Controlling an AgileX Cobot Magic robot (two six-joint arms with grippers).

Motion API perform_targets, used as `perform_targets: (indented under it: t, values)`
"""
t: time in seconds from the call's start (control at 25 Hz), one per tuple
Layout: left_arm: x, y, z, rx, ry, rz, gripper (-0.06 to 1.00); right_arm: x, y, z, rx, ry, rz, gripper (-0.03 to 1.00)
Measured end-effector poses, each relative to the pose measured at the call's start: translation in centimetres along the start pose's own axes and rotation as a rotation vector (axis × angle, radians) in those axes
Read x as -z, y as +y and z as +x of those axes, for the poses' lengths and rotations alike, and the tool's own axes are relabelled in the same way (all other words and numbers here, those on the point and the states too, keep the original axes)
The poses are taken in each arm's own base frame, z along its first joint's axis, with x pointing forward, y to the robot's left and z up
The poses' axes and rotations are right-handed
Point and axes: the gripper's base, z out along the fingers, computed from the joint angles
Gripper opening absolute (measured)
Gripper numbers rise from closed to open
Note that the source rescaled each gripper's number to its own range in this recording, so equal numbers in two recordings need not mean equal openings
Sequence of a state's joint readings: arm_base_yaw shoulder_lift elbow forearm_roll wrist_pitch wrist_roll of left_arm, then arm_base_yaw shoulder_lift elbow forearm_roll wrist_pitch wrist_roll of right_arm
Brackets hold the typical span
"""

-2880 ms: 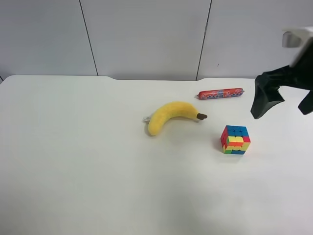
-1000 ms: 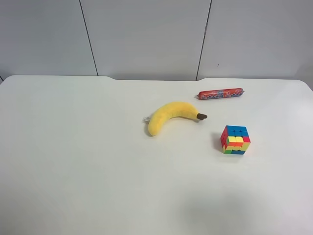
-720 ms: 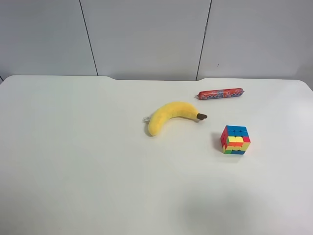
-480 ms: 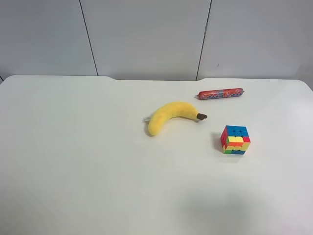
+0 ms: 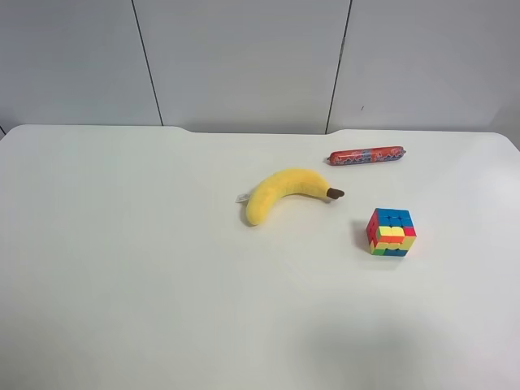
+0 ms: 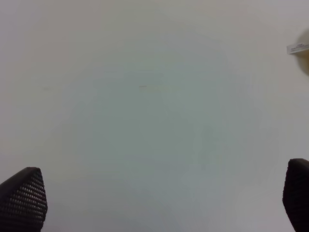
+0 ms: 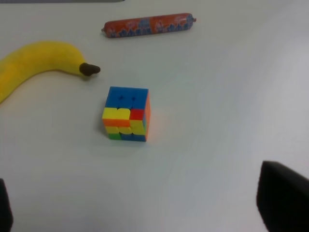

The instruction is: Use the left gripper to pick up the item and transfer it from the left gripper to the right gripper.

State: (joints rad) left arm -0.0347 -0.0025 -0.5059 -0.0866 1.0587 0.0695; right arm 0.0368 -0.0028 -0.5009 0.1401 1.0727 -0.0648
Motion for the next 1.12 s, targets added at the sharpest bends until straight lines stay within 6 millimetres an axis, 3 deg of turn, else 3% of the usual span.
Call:
perform_targets:
  t: [1.12]
  values:
    - [0.0, 0.0, 0.0, 0.0, 0.0, 0.0, 0.98, 0.0, -0.21, 0.01, 0.013, 0.002, 0.023, 1.0]
